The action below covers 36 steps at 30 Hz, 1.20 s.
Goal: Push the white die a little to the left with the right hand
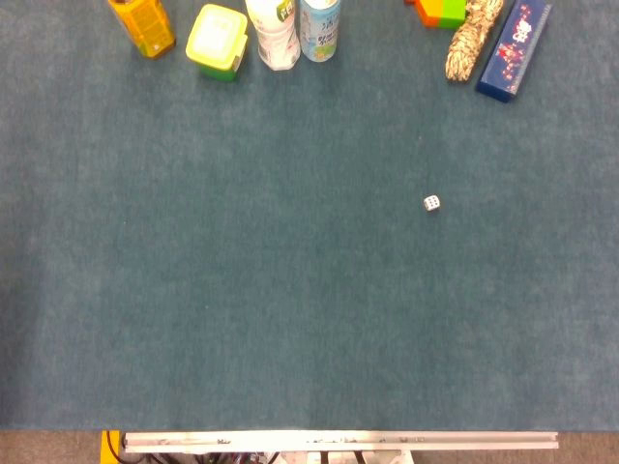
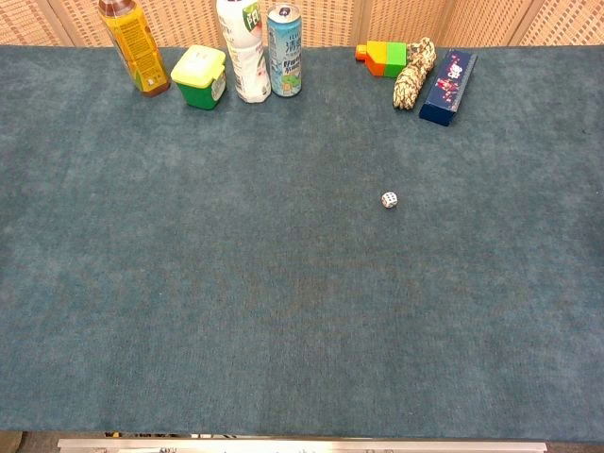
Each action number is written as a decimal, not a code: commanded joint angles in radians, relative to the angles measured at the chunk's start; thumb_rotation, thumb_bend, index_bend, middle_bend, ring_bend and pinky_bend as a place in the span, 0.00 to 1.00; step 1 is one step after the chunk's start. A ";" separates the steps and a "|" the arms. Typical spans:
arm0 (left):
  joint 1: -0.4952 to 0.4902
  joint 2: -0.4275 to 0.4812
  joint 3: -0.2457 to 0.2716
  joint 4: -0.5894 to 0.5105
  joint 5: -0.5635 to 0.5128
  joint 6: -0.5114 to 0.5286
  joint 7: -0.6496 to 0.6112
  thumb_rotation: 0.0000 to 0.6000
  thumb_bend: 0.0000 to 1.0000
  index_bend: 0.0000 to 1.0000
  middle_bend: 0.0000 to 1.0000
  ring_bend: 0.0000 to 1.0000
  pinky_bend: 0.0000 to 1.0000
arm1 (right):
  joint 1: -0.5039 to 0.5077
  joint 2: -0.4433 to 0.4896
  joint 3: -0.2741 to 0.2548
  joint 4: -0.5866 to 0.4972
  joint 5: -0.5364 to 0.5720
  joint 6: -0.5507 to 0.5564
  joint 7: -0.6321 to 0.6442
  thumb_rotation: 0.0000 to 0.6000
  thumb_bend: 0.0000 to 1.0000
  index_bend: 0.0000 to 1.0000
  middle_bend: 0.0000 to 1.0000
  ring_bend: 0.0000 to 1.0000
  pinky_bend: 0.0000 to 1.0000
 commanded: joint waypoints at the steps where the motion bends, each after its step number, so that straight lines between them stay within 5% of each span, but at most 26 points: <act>1: 0.000 0.000 -0.001 0.000 0.000 0.002 0.000 1.00 0.20 0.03 0.09 0.11 0.04 | 0.000 0.000 0.000 0.000 -0.003 0.003 0.002 1.00 0.51 0.02 0.10 0.04 0.10; 25: 0.006 -0.001 -0.001 -0.002 -0.004 0.009 0.003 1.00 0.20 0.03 0.09 0.11 0.04 | 0.008 -0.004 0.010 0.007 -0.029 0.022 0.015 1.00 0.51 0.02 0.15 0.07 0.10; 30: 0.008 0.000 0.000 -0.003 -0.004 0.011 0.003 1.00 0.20 0.03 0.09 0.12 0.03 | 0.026 -0.007 0.022 -0.002 -0.034 0.011 -0.011 1.00 0.51 0.02 0.35 0.30 0.28; 36: 0.008 0.000 0.001 -0.001 -0.005 0.009 0.006 1.00 0.20 0.03 0.10 0.12 0.04 | 0.090 0.005 0.026 -0.040 -0.031 -0.095 -0.049 1.00 0.51 0.02 0.89 0.92 0.91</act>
